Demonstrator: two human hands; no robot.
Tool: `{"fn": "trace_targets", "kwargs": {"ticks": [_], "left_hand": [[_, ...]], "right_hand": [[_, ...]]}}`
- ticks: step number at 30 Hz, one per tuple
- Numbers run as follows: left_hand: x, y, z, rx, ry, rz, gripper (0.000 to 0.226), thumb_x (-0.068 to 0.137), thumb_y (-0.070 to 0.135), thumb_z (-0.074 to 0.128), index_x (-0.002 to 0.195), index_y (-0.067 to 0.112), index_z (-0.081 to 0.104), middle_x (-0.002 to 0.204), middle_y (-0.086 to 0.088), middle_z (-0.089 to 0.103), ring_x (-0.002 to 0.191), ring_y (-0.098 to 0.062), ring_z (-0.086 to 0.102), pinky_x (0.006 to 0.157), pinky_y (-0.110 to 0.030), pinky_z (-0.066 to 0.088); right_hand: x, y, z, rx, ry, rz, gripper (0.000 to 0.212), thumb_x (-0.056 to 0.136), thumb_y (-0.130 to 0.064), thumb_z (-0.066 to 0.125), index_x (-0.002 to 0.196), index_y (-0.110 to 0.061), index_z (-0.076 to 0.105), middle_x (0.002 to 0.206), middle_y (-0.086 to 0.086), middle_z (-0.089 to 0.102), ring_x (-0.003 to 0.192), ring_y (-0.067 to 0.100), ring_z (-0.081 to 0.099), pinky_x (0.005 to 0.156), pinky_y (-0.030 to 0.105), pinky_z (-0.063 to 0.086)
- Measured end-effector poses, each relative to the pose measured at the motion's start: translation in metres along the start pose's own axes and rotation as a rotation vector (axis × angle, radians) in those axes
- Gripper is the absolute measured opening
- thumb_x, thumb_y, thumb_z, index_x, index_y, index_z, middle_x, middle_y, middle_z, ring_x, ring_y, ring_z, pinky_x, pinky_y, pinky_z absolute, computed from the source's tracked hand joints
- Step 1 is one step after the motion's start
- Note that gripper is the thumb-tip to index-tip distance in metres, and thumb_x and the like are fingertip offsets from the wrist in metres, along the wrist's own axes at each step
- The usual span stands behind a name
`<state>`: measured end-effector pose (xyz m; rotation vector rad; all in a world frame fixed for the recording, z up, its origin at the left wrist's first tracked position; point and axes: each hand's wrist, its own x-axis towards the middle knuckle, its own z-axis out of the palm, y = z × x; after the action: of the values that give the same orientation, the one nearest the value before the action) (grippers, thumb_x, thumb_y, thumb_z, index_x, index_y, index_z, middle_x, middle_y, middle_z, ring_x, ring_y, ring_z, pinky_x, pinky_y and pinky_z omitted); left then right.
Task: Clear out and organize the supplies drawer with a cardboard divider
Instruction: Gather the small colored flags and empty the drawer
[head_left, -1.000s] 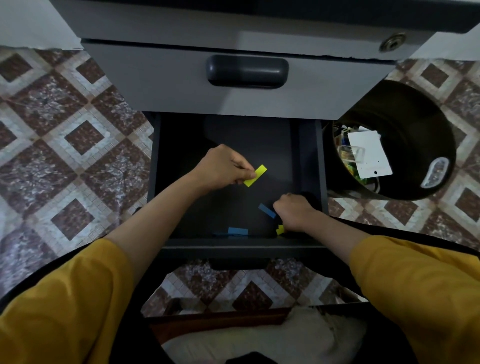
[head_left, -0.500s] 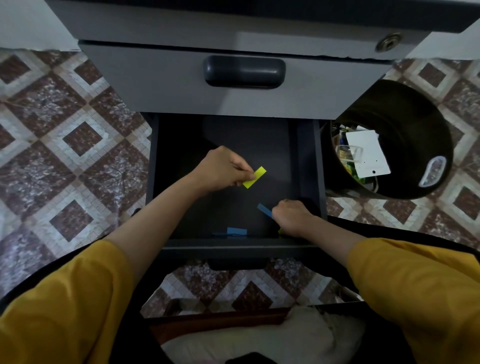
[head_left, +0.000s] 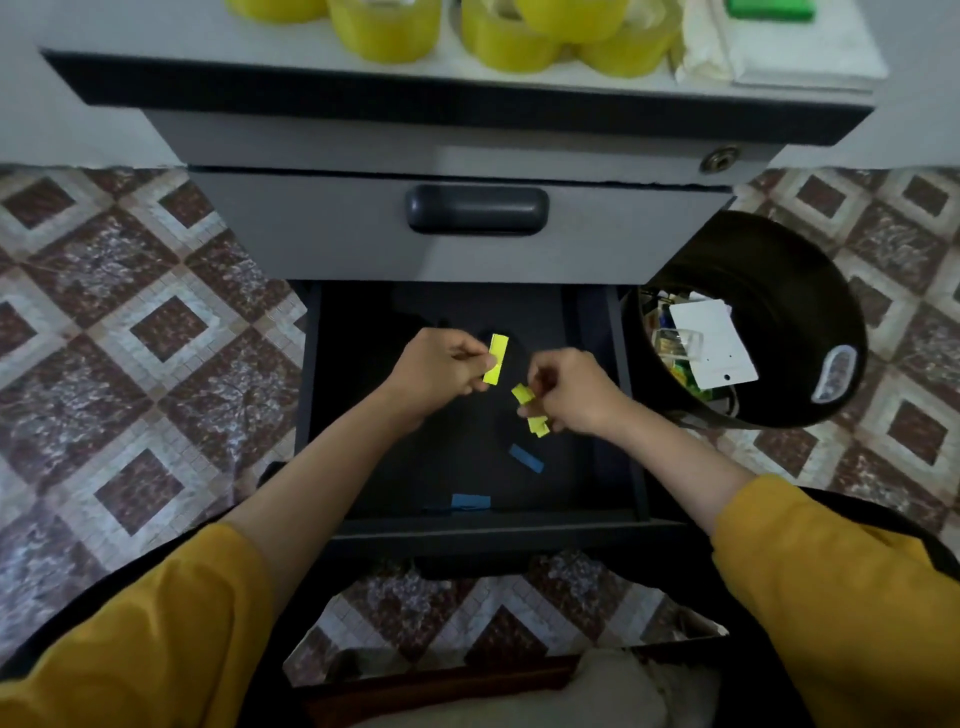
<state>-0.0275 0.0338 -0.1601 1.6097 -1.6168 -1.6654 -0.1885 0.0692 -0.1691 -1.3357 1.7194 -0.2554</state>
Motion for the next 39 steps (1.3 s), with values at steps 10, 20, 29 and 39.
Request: {"fn": "trace_targets", "kwargs": {"ticks": [10,20,29,39], "left_hand": [[-0.006,0.018,0.002,-0.236,0.127,0.010,0.010,0.092,0.010,0.056,0.100,0.005,0.061,0.075,-0.002,0.058,0.070,-0.008,0.057,0.059,-0.014,0.044],[-0.001,0.005,-0.001,-0.208,0.184,-0.041,0.007,0.090,0.010,0.058,0.094,0.006,0.061,0.073,-0.002,0.059,0.070,-0.011,0.056,0.060,-0.019,0.042],[-0.003,0.005,0.002,-0.235,0.195,-0.055,0.013,0.089,0.010,0.060,0.078,0.016,0.058,0.070,-0.002,0.059,0.064,-0.008,0.053,0.055,-0.013,0.043],[-0.002,0.005,0.003,-0.262,0.184,-0.079,0.012,0.085,0.006,0.064,0.076,0.013,0.062,0.067,-0.005,0.062,0.061,-0.009,0.058,0.053,-0.012,0.046]], "right_hand": [[-0.009,-0.019,-0.004,0.330,0.112,-0.033,0.020,0.080,0.000,0.069,0.070,-0.014,0.060,0.069,0.002,0.062,0.055,0.007,0.060,0.044,0.019,0.051],[0.009,-0.026,-0.008,0.450,0.193,-0.002,0.020,0.087,0.006,0.058,0.077,-0.011,0.061,0.078,0.011,0.062,0.061,0.016,0.063,0.054,0.023,0.057],[0.007,-0.034,-0.004,0.756,0.160,0.092,0.027,0.085,0.010,0.058,0.106,-0.005,0.051,0.087,0.010,0.059,0.056,0.020,0.064,0.047,0.027,0.056],[0.003,-0.035,-0.004,0.890,0.061,0.077,0.008,0.084,0.003,0.063,0.083,-0.003,0.068,0.078,0.012,0.068,0.061,0.016,0.069,0.058,0.026,0.059]]}}
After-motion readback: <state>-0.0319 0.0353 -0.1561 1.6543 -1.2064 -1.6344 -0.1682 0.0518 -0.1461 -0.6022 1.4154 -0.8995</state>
